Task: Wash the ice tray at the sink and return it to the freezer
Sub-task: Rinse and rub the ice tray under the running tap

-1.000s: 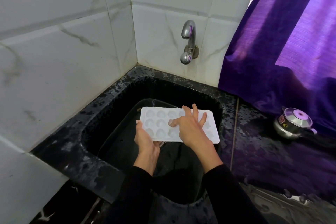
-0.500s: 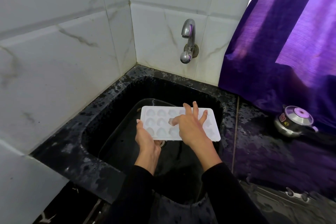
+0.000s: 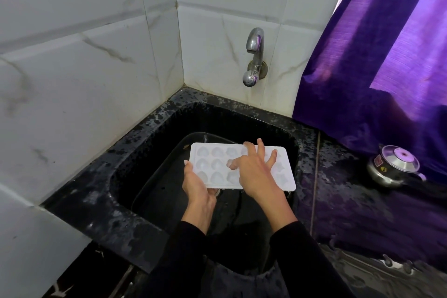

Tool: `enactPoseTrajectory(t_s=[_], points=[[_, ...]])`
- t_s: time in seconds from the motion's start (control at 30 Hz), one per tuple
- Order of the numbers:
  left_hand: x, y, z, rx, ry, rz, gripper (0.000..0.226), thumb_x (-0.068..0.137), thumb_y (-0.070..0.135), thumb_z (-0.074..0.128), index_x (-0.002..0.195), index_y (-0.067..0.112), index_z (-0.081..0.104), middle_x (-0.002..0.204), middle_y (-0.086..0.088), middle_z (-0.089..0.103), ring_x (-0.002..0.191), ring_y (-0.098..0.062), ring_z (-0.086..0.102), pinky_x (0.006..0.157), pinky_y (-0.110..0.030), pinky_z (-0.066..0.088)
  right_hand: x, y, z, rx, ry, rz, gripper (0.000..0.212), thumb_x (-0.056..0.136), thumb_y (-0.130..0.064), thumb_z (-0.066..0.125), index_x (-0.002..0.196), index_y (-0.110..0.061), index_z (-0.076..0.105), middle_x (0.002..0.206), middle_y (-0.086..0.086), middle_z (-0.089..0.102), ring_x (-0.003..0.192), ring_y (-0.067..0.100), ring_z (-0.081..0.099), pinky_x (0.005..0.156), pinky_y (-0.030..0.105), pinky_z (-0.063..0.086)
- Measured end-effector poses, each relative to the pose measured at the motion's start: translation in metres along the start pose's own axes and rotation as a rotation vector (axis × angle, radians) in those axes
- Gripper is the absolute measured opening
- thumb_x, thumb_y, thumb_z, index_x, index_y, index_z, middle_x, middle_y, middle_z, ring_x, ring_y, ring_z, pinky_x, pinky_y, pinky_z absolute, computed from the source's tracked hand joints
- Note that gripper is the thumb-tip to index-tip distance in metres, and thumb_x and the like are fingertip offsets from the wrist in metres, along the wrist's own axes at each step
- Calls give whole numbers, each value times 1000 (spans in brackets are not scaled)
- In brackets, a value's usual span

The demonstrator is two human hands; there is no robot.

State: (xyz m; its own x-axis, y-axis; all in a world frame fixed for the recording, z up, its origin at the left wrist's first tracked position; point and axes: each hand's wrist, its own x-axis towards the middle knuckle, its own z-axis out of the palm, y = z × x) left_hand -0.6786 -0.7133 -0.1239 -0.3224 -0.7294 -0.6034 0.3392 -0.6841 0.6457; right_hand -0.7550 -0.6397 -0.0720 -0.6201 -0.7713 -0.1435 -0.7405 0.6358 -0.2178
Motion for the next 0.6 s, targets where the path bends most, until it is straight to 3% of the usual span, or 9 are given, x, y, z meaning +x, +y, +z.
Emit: enactPoseTrajectory(t_s=[0.2,0.4,0.6], points=[[2,1,2,-22,-16,0,47,97,53,39,106,15,65,94,-9,74,81,-28,70,84,-47,56,2,-9,5,102,114,-73,58,73,20,49,115,-21,49,153,11,12,145,33,-14,112,61,-11],[-2,2,2,-36,-21,-10,44,98,50,39,102,14,64,91,-10,72,77,-28,69,79,-44,55,6,-20,8,17,40,-98,68,80,15,53,129,-32,56,160,11,-4,144,35,-19,111,64,-12],[-4,5,2,-56,-25,-9,42,99,49,39,94,14,64,85,-9,71,72,-26,68,80,-44,55,4,-24,6,-23,-8,-106,74,80,19,49,130,-35,55,160,12,-3,144,37,-20,110,65,-13]])
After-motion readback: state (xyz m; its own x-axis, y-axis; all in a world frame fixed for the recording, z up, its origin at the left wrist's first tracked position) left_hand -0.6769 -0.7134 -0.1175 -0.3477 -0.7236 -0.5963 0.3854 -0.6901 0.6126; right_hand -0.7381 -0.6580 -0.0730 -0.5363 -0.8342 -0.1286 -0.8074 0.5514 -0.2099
